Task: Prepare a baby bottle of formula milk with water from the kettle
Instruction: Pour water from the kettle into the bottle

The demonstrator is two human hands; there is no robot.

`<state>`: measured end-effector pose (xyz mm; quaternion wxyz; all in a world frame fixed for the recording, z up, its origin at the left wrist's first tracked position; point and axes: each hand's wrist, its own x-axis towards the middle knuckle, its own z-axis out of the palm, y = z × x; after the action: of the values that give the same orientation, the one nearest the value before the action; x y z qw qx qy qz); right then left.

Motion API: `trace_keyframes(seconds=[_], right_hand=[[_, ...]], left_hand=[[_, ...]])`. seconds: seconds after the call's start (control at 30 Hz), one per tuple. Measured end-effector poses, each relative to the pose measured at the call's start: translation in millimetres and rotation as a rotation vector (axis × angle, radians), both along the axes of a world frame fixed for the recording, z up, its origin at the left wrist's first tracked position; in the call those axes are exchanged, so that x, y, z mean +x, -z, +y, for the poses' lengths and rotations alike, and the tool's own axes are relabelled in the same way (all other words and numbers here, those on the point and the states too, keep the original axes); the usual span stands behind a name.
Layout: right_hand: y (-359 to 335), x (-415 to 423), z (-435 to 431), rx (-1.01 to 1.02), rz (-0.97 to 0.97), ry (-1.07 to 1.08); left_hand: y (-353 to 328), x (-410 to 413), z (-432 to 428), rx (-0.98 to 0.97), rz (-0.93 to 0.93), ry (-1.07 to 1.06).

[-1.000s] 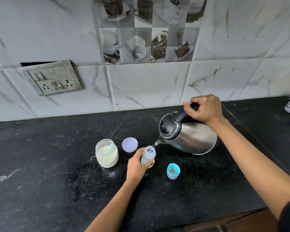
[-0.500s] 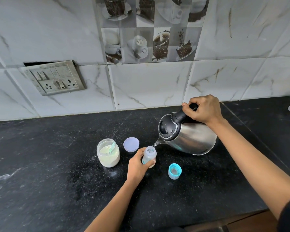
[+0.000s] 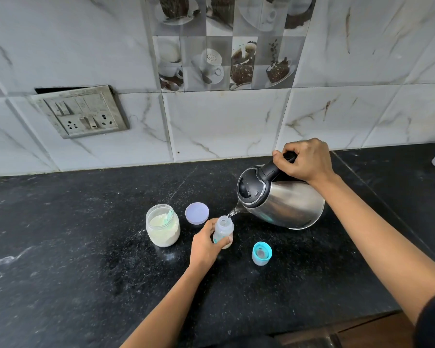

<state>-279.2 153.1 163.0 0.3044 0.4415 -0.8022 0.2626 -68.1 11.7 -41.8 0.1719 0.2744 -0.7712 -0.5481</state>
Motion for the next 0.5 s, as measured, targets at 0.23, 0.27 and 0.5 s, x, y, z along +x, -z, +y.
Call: trace_keyframes(seconds=[0.23,0.27,0.5], right_hand=[[2.5,-1.4,-1.1,-0.002,-0.006,0.004],[2.4,-1.3,-1.4,-0.002,-0.006,0.004],[4.0,-1.1,-1.2,-0.004,-0.016,-0.001]], left_hand=[[-0.8,0.0,0.5,0.028,0.012,-0.001],[-0.9,-0.1,0.5,0.031,0.012,-0.001],[-1.9,-0.9,1.1,0.052,0.018,-0.007]])
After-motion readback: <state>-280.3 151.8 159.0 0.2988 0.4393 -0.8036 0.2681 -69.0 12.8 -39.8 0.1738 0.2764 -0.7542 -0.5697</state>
